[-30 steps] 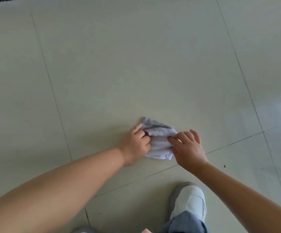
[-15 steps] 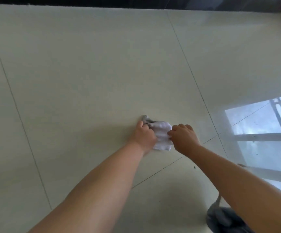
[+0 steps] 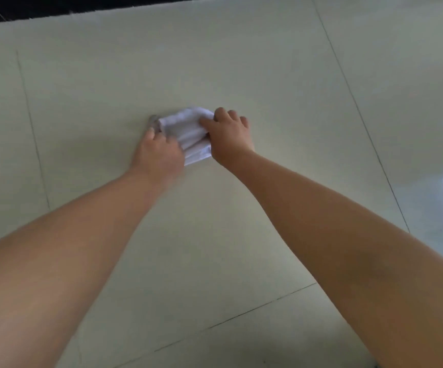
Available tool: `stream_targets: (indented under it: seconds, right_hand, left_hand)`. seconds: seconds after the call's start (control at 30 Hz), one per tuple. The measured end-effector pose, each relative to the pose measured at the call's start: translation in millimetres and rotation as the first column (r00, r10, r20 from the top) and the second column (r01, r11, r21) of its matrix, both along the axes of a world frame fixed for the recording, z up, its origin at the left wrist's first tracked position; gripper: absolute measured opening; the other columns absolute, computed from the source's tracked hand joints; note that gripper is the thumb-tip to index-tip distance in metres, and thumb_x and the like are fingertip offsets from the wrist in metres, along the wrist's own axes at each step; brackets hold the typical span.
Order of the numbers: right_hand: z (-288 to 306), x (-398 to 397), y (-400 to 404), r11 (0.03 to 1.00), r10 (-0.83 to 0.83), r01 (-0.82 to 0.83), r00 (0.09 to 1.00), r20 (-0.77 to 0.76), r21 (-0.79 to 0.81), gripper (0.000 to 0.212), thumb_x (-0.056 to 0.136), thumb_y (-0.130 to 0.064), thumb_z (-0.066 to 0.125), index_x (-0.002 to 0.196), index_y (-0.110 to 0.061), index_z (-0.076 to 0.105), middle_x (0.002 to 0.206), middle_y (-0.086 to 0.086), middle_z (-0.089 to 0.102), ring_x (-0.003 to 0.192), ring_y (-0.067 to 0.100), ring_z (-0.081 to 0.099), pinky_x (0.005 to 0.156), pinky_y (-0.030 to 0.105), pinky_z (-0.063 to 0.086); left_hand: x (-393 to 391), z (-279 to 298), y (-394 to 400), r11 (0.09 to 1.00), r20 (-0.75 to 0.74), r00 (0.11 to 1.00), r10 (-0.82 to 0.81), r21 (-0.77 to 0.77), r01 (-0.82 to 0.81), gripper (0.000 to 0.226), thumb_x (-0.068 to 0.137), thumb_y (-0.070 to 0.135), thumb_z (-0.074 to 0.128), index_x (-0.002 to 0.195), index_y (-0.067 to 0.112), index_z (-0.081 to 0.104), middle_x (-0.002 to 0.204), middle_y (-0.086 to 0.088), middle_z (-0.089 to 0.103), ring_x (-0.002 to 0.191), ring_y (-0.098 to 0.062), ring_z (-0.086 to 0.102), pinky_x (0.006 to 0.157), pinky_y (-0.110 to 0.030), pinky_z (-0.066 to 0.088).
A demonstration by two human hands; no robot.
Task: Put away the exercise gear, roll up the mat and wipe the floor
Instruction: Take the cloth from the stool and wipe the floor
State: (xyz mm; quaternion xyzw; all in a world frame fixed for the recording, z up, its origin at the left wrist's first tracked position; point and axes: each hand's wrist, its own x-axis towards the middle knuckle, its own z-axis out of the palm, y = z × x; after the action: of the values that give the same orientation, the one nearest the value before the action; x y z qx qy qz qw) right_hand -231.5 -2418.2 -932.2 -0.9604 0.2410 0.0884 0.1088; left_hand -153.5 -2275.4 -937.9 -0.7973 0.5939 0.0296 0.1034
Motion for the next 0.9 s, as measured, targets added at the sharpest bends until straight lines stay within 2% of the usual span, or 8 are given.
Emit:
stream_targets:
  seconds: [0.17, 0.27, 0.37, 0.53, 0.63, 0.73, 0.83, 0.9]
  right_hand:
    - [-0.4, -24.2, -0.5, 0.942, 0.335, -0.335, 0.942, -0.039, -0.016, 0.036, 0.08, -0.01, 0.058, 0.116, -0.014, 0.059, 0.122, 0.007, 0.051, 0.116, 0.028, 0.046, 0.109, 0.045, 0.026]
    - [-2.2, -68.5, -34.7, 0.857, 0.5, -0.491, 0.866, 0.025, -0.155, 0.033, 0.042, -0.016, 0.081, 0.073, -0.015, 0.071, 0.077, 0.004, 0.065, 0.072, 0.025, 0.064, 0.083, 0.044, 0.051]
    - [-5.4, -111.4, -86.2, 0.809, 0.549, -0.536, 0.836, -0.015, -0.242, 0.028, 0.04, -0.009, 0.074, 0.067, -0.013, 0.067, 0.067, 0.002, 0.061, 0.064, 0.025, 0.061, 0.081, 0.038, 0.041]
    - [-8.9, -197.4, -192.6, 0.877, 0.393, -0.376, 0.919, -0.004, -0.3, 0.025, 0.062, -0.01, 0.053, 0.081, -0.01, 0.07, 0.069, 0.003, 0.063, 0.063, 0.027, 0.062, 0.073, 0.035, 0.028]
    - [-11.3, -225.6, -238.4, 0.938, 0.234, -0.218, 0.972, 0.03, -0.27, 0.03, 0.07, -0.016, 0.042, 0.079, -0.011, 0.07, 0.066, 0.004, 0.062, 0.062, 0.028, 0.062, 0.071, 0.034, 0.034]
    - [-11.8, -210.6, -261.8, 0.979, 0.066, -0.049, 0.995, 0.081, -0.2, 0.022, 0.068, -0.013, 0.047, 0.075, -0.009, 0.068, 0.068, 0.008, 0.062, 0.069, 0.032, 0.062, 0.069, 0.037, 0.045]
    - [-6.6, -163.2, -256.7, 0.994, -0.1, 0.101, 0.995, 0.019, -0.05, 0.025, 0.075, -0.005, 0.055, 0.098, -0.01, 0.066, 0.1, 0.014, 0.061, 0.104, 0.034, 0.052, 0.086, 0.039, 0.036]
    - [-2.9, -128.2, -241.5, 0.993, -0.111, 0.11, 0.994, 0.006, 0.036, 0.033, 0.081, -0.007, 0.052, 0.112, -0.015, 0.062, 0.118, 0.009, 0.052, 0.117, 0.029, 0.041, 0.093, 0.036, 0.03]
  left_hand:
    - [-17.7, 6.1, 21.6, 0.996, -0.079, 0.993, 0.091, 0.011, -0.09, 0.031, 0.062, 0.008, 0.034, 0.057, 0.001, 0.064, 0.055, -0.017, 0.06, 0.044, -0.029, 0.062, 0.046, -0.029, 0.051]
    - [-51.5, 1.1, -9.0, 1.0, -0.09, 0.996, -0.014, -0.003, 0.013, 0.031, 0.06, 0.01, 0.035, 0.052, 0.005, 0.064, 0.056, -0.015, 0.063, 0.042, -0.028, 0.062, 0.042, -0.027, 0.05]
    - [-82.6, 5.7, -64.9, 0.994, -0.114, 0.987, -0.11, -0.036, 0.106, 0.032, 0.057, 0.011, 0.033, 0.044, 0.01, 0.062, 0.05, -0.01, 0.062, 0.039, -0.024, 0.06, 0.041, -0.022, 0.048]
    - [-137.9, -0.9, -189.3, 0.976, -0.14, 0.973, -0.182, -0.148, 0.162, 0.025, 0.049, 0.009, 0.042, 0.036, 0.008, 0.063, 0.041, -0.003, 0.059, 0.037, -0.021, 0.061, 0.04, -0.017, 0.047]
    - [-165.8, 0.9, -245.3, 0.988, -0.271, 0.952, -0.144, -0.101, 0.12, 0.01, 0.032, 0.012, 0.054, 0.034, 0.01, 0.063, 0.038, -0.004, 0.058, 0.036, -0.021, 0.061, 0.042, -0.016, 0.048]
    - [-169.7, 6.1, -276.2, 0.988, -0.185, 0.98, -0.071, -0.148, 0.044, 0.012, 0.043, 0.011, 0.057, 0.036, 0.011, 0.066, 0.039, -0.003, 0.059, 0.036, -0.018, 0.061, 0.042, -0.014, 0.046]
    - [-149.0, 14.0, -278.0, 0.986, -0.152, 0.978, 0.146, -0.054, -0.156, 0.017, 0.077, 0.008, 0.062, 0.087, 0.005, 0.075, 0.089, -0.009, 0.072, 0.083, -0.026, 0.071, 0.07, -0.027, 0.054]
    - [-132.8, 20.6, -259.9, 0.971, -0.093, 0.967, 0.238, -0.016, -0.24, 0.016, 0.076, 0.005, 0.068, 0.091, 0.004, 0.073, 0.093, -0.011, 0.07, 0.085, -0.03, 0.07, 0.069, -0.028, 0.054]
